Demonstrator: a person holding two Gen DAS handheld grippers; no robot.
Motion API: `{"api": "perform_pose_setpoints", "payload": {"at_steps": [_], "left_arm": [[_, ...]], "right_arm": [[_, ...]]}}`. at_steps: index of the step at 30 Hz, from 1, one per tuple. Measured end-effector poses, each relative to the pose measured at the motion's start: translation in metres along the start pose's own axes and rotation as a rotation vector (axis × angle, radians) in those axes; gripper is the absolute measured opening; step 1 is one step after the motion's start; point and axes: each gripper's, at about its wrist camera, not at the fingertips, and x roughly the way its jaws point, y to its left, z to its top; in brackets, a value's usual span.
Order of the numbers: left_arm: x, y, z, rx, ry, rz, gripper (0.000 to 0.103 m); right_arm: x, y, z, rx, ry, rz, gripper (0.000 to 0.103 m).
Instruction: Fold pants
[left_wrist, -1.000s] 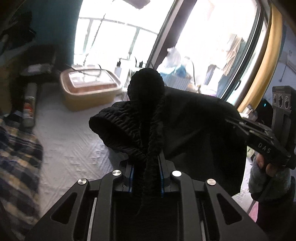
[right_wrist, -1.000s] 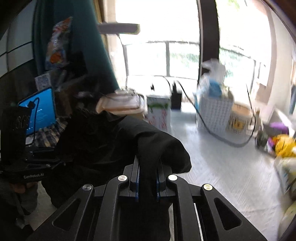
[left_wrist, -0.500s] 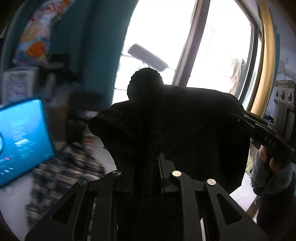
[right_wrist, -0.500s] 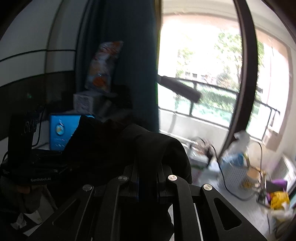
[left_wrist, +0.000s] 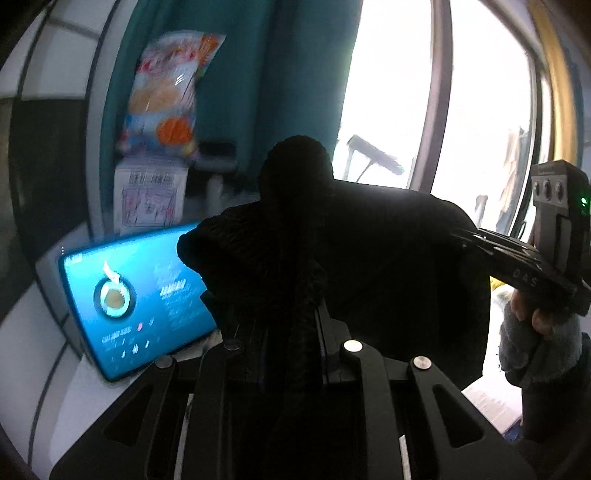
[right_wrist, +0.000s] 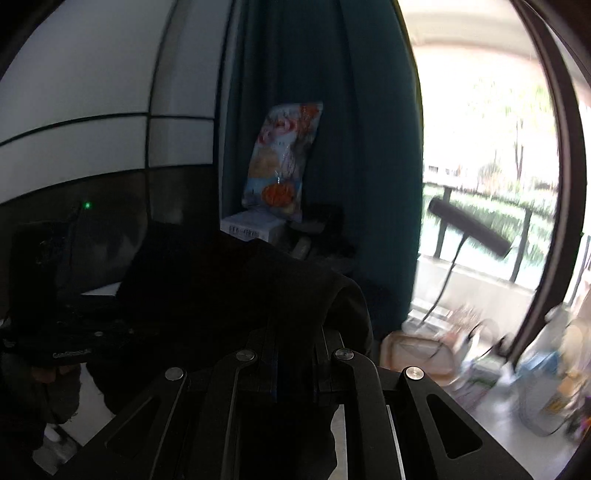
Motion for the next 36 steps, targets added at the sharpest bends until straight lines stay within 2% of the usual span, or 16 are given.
{"api": "perform_pose_setpoints", "payload": {"at_steps": [4,6,8,10,13,15,17,18,23,26,28,31,34,36], "left_arm": [[0.061,0.038,-0.036,-0.084,0.18,-0.008,0.019],[0.085,0.052,-0.051,-0.109,0.242,0.002,0.019],[0.103,0.064,-0.064,-0.142,0.295,0.007,0.021],[0.105,0.071,-0.068,-0.16,0.299,-0.003,0.024],[0.097,0.077,-0.072,-0.148,0.307,0.002,0.028],[0.091,0.081,-0.076,-0.162,0.307,0.005,0.028],[0.083,0.088,-0.08,-0.19,0.316,0.008,0.029],[0.08,0.089,-0.079,-0.199,0.316,0.006,0.029],[0.063,0.088,-0.072,-0.18,0.308,0.056,0.029],[0.055,0.089,-0.069,-0.182,0.295,0.084,0.029],[0.053,0.087,-0.07,-0.17,0.299,0.109,0.029],[0.057,0.08,-0.078,-0.15,0.33,0.125,0.029],[0.065,0.073,-0.089,-0.147,0.365,0.135,0.029],[0.066,0.07,-0.097,-0.158,0.381,0.131,0.029]], "right_arm": [[0.067,-0.013,-0.042,0.088,0.147,0.004,0.011],[0.102,-0.022,-0.072,0.129,0.226,-0.018,0.011],[0.13,-0.028,-0.097,0.153,0.303,-0.047,0.011],[0.142,-0.029,-0.115,0.152,0.348,-0.061,0.012],[0.143,-0.02,-0.122,0.105,0.376,-0.07,0.024],[0.138,-0.019,-0.124,0.078,0.389,-0.088,0.036],[0.128,-0.032,-0.127,0.098,0.39,-0.1,0.065],[0.121,-0.037,-0.128,0.119,0.383,-0.096,0.067],[0.078,-0.049,-0.141,0.176,0.353,0.002,0.067],[0.066,-0.037,-0.151,0.137,0.37,0.039,0.067],[0.068,-0.027,-0.161,0.1,0.394,0.035,0.066],[0.076,-0.011,-0.179,0.092,0.468,0.083,0.04],[0.075,0.01,-0.188,0.063,0.508,0.146,0.04],[0.067,0.022,-0.192,0.023,0.51,0.15,0.039]]}}
